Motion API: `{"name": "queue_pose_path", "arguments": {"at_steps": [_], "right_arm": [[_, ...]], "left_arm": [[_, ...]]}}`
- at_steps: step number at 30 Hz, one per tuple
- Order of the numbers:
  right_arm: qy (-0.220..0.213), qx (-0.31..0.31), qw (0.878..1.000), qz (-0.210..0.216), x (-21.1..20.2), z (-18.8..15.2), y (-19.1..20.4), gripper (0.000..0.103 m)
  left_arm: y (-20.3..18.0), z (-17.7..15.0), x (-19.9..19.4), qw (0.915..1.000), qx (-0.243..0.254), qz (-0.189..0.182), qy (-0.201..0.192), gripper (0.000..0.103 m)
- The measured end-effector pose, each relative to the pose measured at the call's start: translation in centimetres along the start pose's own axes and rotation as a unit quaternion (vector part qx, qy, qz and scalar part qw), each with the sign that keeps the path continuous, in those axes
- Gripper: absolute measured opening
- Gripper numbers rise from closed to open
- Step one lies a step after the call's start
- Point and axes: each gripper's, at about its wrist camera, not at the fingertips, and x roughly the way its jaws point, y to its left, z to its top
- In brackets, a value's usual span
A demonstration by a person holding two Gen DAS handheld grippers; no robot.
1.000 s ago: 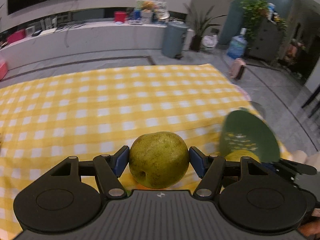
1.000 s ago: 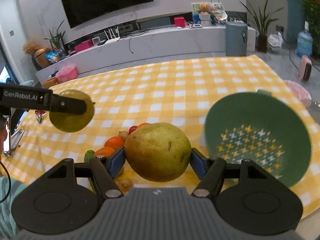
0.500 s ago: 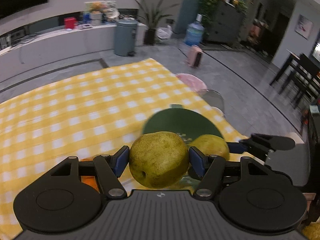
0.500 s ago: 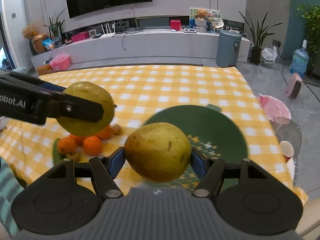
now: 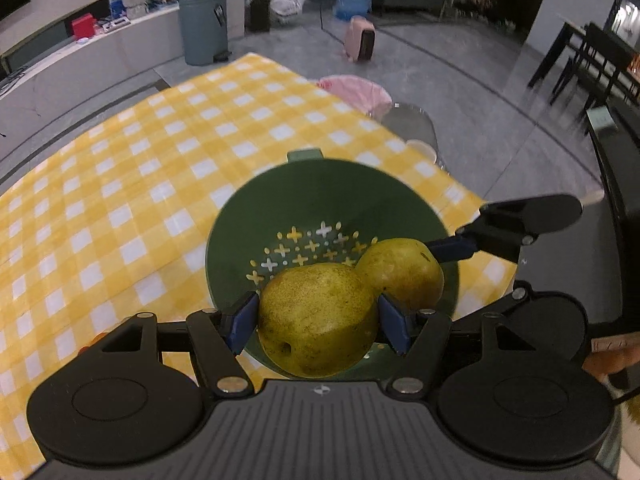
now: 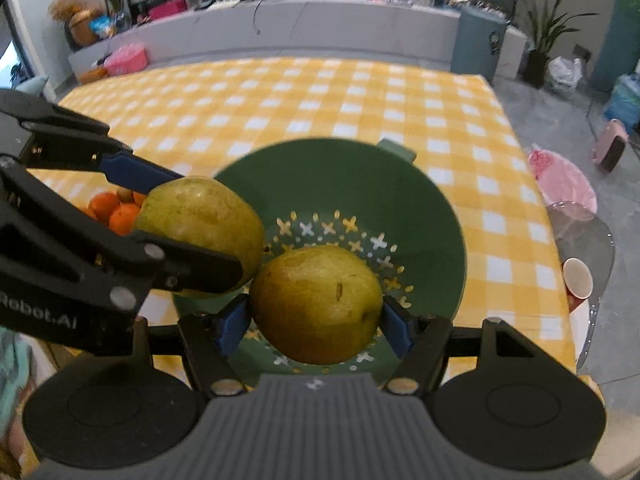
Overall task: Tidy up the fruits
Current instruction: 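Carry both pears over the green colander and lower them inside, then open both tools to release the pears into the colander and withdraw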
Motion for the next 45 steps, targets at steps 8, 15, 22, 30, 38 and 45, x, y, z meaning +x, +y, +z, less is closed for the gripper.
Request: {"name": "queue_pose_path", "arguments": {"at_steps": [8, 15, 22, 30, 38, 45], "right_arm": [[0.055, -0.022, 0.998, 0.032, 2.8, 0.2, -0.2, 0.067], [0.085, -0.053, 0.995, 0.018, 4.0, 0.7, 0.2, 0.067], [0.116, -0.068, 0.991, 0.021, 4.3, 1.1, 0.0, 0.067], [0.124, -0.070, 0.990, 0.018, 4.1, 0.8, -0.3, 0.067], [0.109, -0.058, 0.992, 0.037, 2.6, 0.7, -1.2, 0.075], [0.090, -0.043, 0.994, 0.035, 1.4, 0.1, -1.3, 0.074]], "left_arm": [[0.1, 0.2, 2.2, 0.9986, 0.033, 0.008, 0.040, 0.074], [0.6, 0.3, 3.0, 0.9975, 0.046, 0.016, 0.052, 0.074], [1.5, 0.4, 3.3, 0.9976, 0.039, -0.005, 0.057, 0.075], [1.4, 0.4, 3.9, 0.9972, 0.043, 0.000, 0.062, 0.075], [0.2, 0.5, 5.7, 0.9932, 0.078, 0.021, 0.084, 0.075], [-0.5, 0.4, 7.1, 0.9878, 0.104, 0.039, 0.109, 0.075]]}}
